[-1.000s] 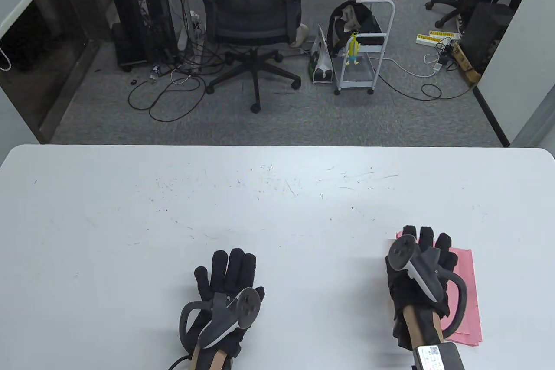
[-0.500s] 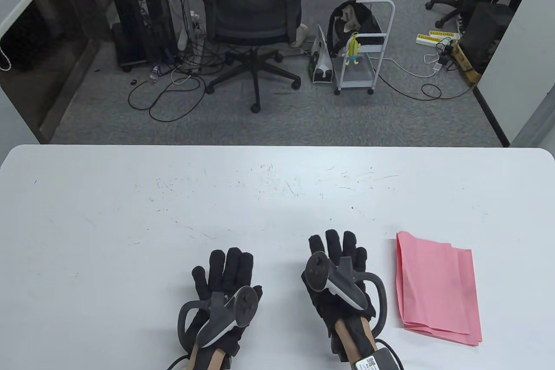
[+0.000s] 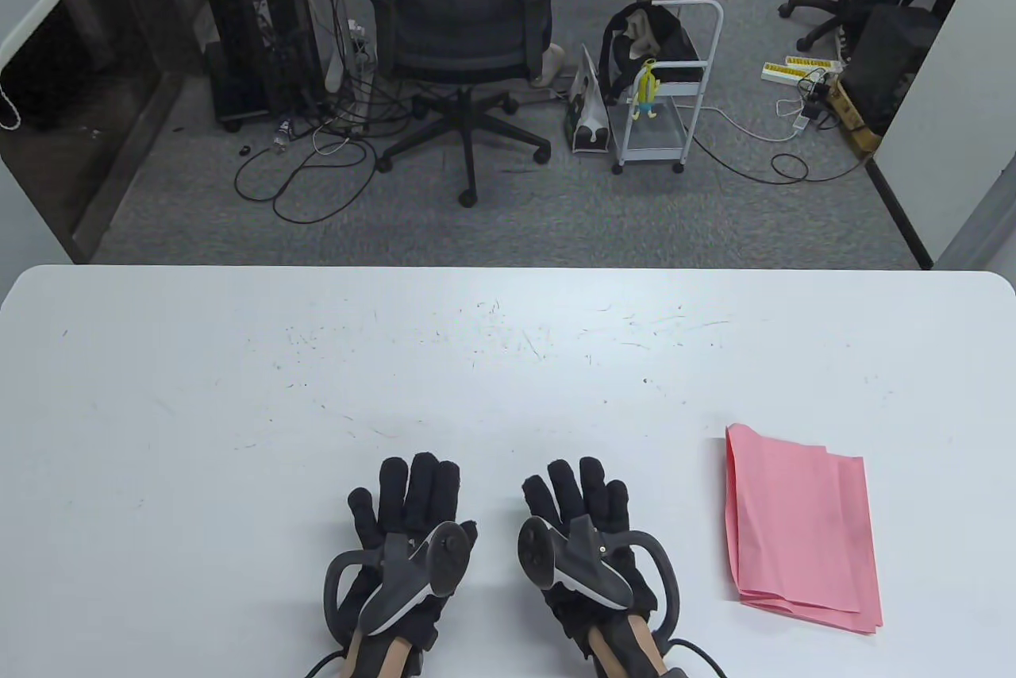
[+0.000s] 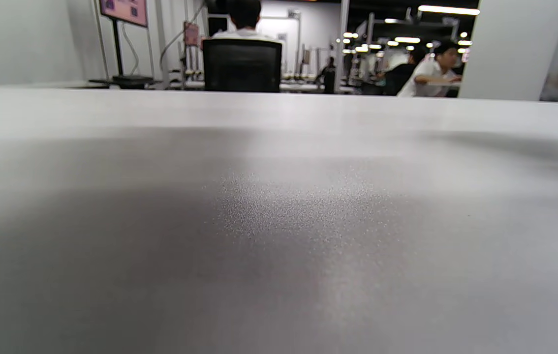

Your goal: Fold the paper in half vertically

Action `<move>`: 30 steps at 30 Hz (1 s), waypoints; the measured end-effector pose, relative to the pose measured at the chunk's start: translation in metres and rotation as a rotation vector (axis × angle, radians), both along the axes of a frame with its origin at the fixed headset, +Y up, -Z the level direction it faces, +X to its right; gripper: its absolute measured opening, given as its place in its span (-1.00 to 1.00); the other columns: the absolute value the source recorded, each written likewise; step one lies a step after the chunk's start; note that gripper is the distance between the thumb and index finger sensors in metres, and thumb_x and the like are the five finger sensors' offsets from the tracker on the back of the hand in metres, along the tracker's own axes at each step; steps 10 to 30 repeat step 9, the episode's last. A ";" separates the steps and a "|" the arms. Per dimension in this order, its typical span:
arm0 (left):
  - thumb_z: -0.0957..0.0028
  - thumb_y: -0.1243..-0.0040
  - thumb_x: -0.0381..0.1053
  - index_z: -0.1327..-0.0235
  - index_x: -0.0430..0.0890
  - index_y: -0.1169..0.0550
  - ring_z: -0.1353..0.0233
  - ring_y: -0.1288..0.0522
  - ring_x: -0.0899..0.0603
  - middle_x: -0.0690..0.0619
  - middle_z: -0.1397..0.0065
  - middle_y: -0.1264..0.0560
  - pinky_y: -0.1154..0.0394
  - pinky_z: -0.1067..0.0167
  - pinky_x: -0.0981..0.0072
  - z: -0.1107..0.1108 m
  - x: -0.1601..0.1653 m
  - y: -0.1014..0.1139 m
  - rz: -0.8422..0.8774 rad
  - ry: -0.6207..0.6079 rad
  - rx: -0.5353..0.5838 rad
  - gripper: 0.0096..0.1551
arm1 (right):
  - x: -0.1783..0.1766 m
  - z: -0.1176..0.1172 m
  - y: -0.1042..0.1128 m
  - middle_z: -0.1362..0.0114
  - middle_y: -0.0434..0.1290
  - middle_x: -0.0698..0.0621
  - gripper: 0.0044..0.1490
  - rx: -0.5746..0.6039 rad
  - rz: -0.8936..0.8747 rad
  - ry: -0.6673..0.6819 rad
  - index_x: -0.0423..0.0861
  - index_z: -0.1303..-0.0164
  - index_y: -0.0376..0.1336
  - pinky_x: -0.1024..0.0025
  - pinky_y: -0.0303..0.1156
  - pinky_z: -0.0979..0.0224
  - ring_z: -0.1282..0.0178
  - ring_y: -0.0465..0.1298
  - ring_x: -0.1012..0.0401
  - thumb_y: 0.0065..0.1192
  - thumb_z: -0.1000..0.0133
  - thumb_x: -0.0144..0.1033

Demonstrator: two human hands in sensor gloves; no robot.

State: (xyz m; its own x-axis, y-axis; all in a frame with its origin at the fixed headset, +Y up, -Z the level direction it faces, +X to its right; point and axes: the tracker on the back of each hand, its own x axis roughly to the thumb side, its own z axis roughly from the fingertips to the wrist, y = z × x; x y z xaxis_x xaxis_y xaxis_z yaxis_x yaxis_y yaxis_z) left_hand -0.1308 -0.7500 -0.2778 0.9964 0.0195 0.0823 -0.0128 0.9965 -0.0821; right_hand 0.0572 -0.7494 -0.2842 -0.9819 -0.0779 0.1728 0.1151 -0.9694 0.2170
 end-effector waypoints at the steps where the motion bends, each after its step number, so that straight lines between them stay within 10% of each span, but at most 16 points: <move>1: -0.21 0.38 0.38 -0.76 0.11 0.25 -0.79 0.30 -0.37 0.02 -0.87 0.30 0.21 -0.56 -0.54 0.000 0.000 0.000 -0.002 -0.001 0.002 -0.08 | 0.000 0.000 0.000 -0.69 -0.38 -0.02 0.02 0.006 -0.001 -0.005 0.16 -0.55 -0.37 -0.24 -0.27 -0.60 -0.64 -0.39 -0.16 0.02 -0.06 0.17; 30: -0.21 0.38 0.38 -0.76 0.11 0.25 -0.79 0.30 -0.37 0.02 -0.87 0.29 0.21 -0.56 -0.54 0.001 0.002 -0.001 -0.009 -0.011 0.008 -0.08 | 0.007 -0.002 0.002 -0.69 -0.38 -0.03 0.02 0.016 -0.050 -0.024 0.15 -0.55 -0.37 -0.24 -0.26 -0.59 -0.64 -0.37 -0.16 0.02 -0.06 0.16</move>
